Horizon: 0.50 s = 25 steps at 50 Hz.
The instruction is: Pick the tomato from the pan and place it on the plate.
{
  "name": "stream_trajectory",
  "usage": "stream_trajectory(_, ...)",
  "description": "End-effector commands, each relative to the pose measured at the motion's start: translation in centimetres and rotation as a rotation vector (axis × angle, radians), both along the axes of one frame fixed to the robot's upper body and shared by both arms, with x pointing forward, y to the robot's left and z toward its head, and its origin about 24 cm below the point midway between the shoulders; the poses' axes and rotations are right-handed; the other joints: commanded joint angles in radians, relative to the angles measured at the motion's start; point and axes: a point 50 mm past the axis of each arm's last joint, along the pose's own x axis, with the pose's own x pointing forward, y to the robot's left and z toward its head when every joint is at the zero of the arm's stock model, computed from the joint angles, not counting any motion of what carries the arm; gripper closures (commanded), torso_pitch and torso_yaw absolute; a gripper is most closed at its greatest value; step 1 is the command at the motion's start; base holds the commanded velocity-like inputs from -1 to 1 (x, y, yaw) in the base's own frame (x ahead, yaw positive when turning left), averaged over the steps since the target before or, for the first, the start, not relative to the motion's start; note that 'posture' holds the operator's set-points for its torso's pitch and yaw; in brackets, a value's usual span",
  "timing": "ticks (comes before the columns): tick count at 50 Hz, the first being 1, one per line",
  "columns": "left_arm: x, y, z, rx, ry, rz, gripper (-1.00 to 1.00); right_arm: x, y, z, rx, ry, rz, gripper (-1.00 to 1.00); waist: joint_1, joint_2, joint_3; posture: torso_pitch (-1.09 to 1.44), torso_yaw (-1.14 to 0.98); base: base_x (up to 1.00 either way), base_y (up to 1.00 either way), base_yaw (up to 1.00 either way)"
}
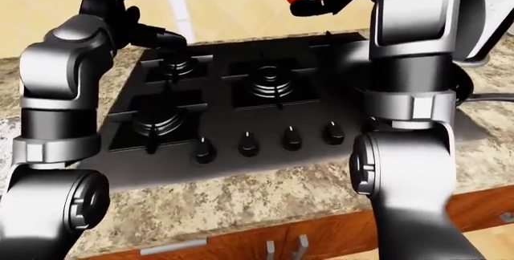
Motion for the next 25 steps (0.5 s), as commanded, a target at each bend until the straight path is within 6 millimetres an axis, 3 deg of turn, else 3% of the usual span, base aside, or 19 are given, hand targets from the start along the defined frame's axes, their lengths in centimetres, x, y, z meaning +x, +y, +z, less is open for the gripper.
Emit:
stream_trajectory(1,-0.85,0.30,2.94,0.007,-0.128,0.016,-1.00,-1.26,0.77,2.81,-0.017,-0.124,0.032,1.00,0.013,-0.002,-0.035,0.00,0.00,0.00,0.43,0.00)
stream_trajectory(4,-0.87,0.40,2.98,0.007,-0.128,0.017,-1.00,-1.22,0.81,2.80,-0.017,-0.124,0.033,1.00,0.004,0.041,-0.020,0.00,0.00,0.00,0.42,0.00)
stream_trajectory(6,-0.90,0.41,3.00,0.007,-0.129,0.017,-1.00,-1.25,0.88,2.86,-0.019,-0.124,0.034,1.00,-0.004,0.099,-0.024,0.00,0.00,0.00,0.43,0.00)
stream_trajectory(7,-0.91,0.41,3.03,0.007,-0.129,0.017,-1.00,-1.25,0.90,2.88,-0.019,-0.124,0.034,1.00,-0.009,0.134,-0.048,0.00,0.00,0.00,0.42,0.00)
stream_trajectory(8,-0.96,0.39,3.09,0.007,-0.130,0.016,-1.00,-1.26,0.92,2.93,-0.019,-0.125,0.036,1.00,0.001,0.101,-0.024,0.00,0.00,0.00,0.41,0.00)
stream_trajectory(9,-0.98,0.38,3.11,0.007,-0.131,0.016,-1.00,-1.24,0.93,2.91,-0.019,-0.125,0.036,1.00,-0.005,0.114,-0.014,0.00,0.00,0.00,0.41,0.00)
stream_trajectory(12,-0.99,0.41,3.14,0.007,-0.131,0.016,-1.00,-1.24,0.88,2.87,-0.019,-0.124,0.035,1.00,-0.001,0.077,-0.025,0.00,0.00,0.00,0.40,0.00)
stream_trajectory(20,-0.96,0.33,3.09,0.008,-0.131,0.015,-1.00,-1.30,0.86,2.84,-0.019,-0.123,0.036,1.00,-0.006,0.015,-0.012,0.00,0.00,0.00,0.38,0.00)
stream_trajectory(22,-0.96,0.33,3.10,0.008,-0.131,0.014,-1.00,-1.36,0.86,2.87,-0.020,-0.123,0.036,1.00,-0.004,-0.015,-0.011,0.00,0.00,0.00,0.38,0.00)
stream_trajectory(23,-0.96,0.33,3.11,0.008,-0.131,0.014,-1.00,-1.38,0.85,2.89,-0.020,-0.123,0.036,1.00,-0.002,-0.044,-0.020,0.00,0.00,0.00,0.38,0.00)
stream_trajectory(24,-0.96,0.28,3.08,0.008,-0.131,0.013,-1.00,-1.40,0.78,2.84,-0.020,-0.123,0.034,1.00,-0.007,-0.008,-0.015,0.00,0.00,0.00,0.38,0.00)
stream_trajectory(25,-0.96,0.27,3.06,0.009,-0.131,0.013,-1.00,-1.42,0.74,2.83,-0.019,-0.123,0.033,1.00,-0.002,-0.025,-0.021,0.00,0.00,0.00,0.37,0.00)
